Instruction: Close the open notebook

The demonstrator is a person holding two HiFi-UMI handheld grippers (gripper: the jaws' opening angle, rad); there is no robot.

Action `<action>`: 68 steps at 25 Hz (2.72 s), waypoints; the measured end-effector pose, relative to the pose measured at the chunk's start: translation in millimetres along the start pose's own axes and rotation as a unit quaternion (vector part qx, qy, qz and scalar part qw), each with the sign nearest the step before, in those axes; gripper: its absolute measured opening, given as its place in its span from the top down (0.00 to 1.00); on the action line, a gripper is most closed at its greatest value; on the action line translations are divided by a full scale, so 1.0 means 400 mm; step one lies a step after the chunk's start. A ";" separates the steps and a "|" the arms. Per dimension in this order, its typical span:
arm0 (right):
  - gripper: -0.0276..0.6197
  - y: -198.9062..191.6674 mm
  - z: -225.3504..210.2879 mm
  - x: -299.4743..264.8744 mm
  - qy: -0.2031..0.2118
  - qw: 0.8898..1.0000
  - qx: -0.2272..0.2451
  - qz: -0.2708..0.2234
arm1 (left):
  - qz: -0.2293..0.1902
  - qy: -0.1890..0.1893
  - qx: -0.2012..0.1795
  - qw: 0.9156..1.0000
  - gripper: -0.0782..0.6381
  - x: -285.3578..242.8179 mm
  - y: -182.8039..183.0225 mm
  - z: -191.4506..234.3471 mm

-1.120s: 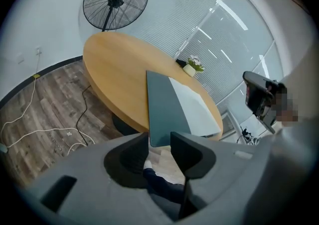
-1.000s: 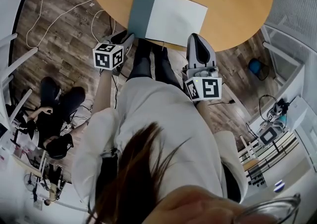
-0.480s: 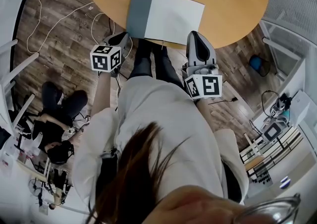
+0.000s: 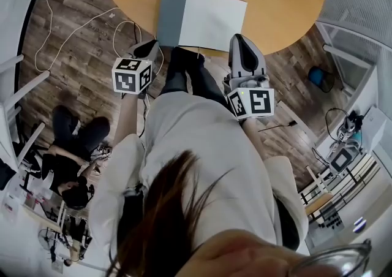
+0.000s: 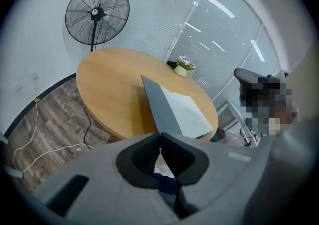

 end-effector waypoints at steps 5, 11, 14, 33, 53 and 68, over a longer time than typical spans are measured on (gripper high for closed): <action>0.95 0.002 -0.021 0.040 -0.005 1.000 0.011 -0.006 | -0.021 0.009 -0.009 1.000 0.86 0.034 0.022 -0.049; 0.95 0.006 -0.064 0.112 -0.010 1.000 0.005 -0.027 | -0.040 0.030 -0.023 0.998 0.86 0.055 0.038 -0.106; 0.95 0.007 -0.083 0.142 -0.011 0.999 0.003 -0.040 | -0.045 0.039 -0.033 0.998 0.86 0.062 0.043 -0.124; 0.95 0.062 -0.118 0.182 -0.079 0.993 -0.034 -0.087 | -0.036 -0.038 -0.109 0.993 0.86 0.051 0.114 -0.287; 0.95 0.026 -0.207 0.275 -0.120 0.987 -0.050 -0.091 | -0.006 -0.095 -0.177 0.980 0.86 -0.053 0.141 -0.470; 0.95 -0.008 -0.285 0.336 -0.128 0.987 -0.052 -0.087 | 0.031 -0.097 -0.199 0.975 0.86 -0.183 0.132 -0.562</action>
Point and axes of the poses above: the fingertips, and each gripper's own axes: x backward along the fingers, z to its left, y out of its top, the point moved 3 cm from there along x, backward along the fingers, and after that the axes turned 12 degrees about z, right-handed, at the moved point
